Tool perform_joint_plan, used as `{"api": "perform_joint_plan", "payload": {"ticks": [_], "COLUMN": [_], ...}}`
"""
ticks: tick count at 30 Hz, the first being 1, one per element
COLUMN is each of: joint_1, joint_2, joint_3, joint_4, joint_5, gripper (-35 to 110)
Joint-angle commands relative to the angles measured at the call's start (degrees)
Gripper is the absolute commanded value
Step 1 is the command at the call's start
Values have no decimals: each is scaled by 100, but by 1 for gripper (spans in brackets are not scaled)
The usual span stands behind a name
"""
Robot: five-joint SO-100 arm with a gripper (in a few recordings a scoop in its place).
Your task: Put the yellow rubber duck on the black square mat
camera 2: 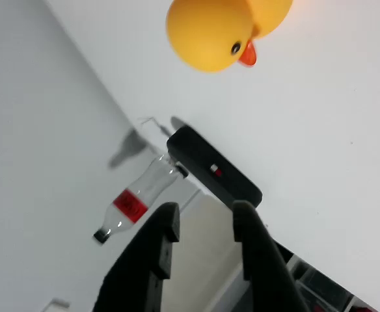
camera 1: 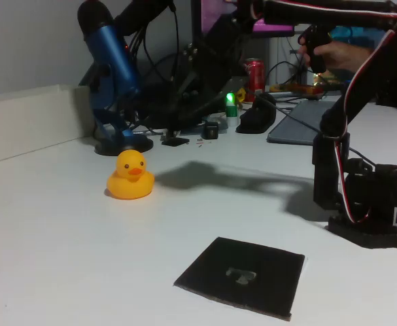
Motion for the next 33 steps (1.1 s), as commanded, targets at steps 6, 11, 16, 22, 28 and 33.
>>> {"api": "perform_joint_plan", "payload": {"ticks": [6, 11, 16, 22, 28, 33], "joint_1": [-659, -1318, -1582, -1784, -1775, -1696], "joint_2": [-589, -1037, -1696, -2057, -1986, -1978], "joint_3": [-1011, -1248, -1371, -1397, -1415, -1415], "joint_4": [26, 26, 26, 44, 35, -35], "joint_5": [26, 26, 26, 26, 18, 18], "gripper": [10, 10, 10, 10, 10, 10]}}
